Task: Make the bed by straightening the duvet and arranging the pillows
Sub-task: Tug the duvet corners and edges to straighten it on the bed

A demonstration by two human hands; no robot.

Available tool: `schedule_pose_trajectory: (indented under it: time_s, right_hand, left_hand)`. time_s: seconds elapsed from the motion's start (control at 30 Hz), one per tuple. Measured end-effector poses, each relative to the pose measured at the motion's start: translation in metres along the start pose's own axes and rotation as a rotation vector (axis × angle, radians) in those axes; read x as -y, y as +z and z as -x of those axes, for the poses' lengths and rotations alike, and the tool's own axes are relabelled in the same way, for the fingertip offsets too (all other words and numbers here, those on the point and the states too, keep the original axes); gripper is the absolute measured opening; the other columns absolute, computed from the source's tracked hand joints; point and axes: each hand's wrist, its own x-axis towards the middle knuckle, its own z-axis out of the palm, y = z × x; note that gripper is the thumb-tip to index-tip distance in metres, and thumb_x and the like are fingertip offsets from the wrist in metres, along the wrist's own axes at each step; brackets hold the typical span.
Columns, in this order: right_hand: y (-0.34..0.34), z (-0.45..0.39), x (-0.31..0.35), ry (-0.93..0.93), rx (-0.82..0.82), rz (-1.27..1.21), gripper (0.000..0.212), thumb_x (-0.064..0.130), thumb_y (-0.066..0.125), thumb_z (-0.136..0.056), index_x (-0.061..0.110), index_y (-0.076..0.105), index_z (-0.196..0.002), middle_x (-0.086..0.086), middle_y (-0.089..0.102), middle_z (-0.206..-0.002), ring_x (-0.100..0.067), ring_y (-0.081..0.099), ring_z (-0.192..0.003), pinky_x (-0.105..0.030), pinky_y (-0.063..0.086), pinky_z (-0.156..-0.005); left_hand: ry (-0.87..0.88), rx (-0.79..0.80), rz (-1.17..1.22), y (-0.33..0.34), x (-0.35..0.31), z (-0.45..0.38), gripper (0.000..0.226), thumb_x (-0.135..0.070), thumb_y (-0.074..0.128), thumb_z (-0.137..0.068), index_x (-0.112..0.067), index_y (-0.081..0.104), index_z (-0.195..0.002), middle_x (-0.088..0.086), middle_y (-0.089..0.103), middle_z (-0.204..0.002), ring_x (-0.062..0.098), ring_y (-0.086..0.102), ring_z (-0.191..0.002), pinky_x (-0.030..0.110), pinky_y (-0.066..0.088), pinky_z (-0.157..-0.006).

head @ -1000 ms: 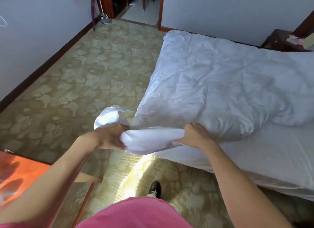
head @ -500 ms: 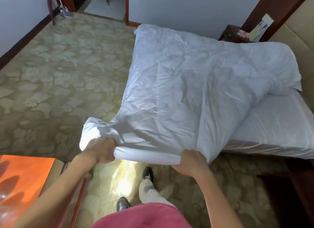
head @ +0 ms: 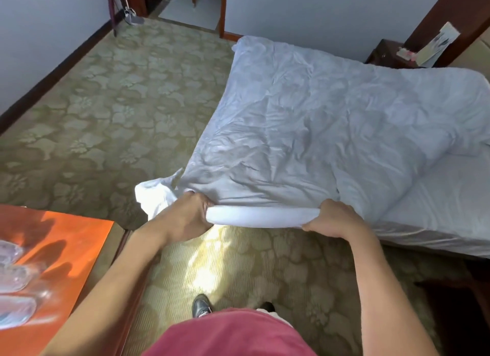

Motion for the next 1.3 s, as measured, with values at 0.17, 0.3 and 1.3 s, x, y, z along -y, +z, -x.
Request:
schedule_pose_trajectory:
  time_s: [0.17,0.3,1.3]
  right_hand:
    - [-0.005,-0.003,-0.015,-0.062,0.000,0.023,0.049,0.054,0.071,-0.077,0.015,0.059,-0.105,0.001,0.061,-0.095,-0.019,0.061,-0.088,-0.032,0.053,-0.075]
    - [0.001,-0.011,-0.029,-0.191,0.000,0.011,0.039,0.048,0.074,-0.077,0.020,0.064,-0.102,0.002,0.063,-0.096,-0.019,0.061,-0.088,-0.031,0.048,-0.069]
    - [-0.048,-0.108,-0.374,0.026,-0.246,-0.319,0.037,0.003,0.051,-0.084,0.018,0.028,-0.060,0.003,0.029,-0.056,-0.016,0.031,-0.052,-0.028,0.024,-0.050]
  left_hand:
    - [-0.268,0.129,-0.267,0.008,-0.013,-0.016,0.014,-0.028,0.069,-0.085,-0.017,0.066,-0.078,0.008,0.074,-0.091,0.022,0.067,-0.082,0.029,0.051,-0.072]
    - [-0.367,0.270,-0.423,-0.001,-0.028,-0.030,0.014,-0.028,0.064,-0.090,-0.018,0.059,-0.097,0.006,0.063,-0.101,0.025,0.061,-0.098,0.026,0.043,-0.075]
    - [-0.066,0.344,-0.389,0.223,-0.260,-0.283,0.026,-0.031,0.051,-0.094,-0.031,0.047,-0.069,0.002,0.061,-0.093,0.024,0.062,-0.087,0.042,0.053,-0.083]
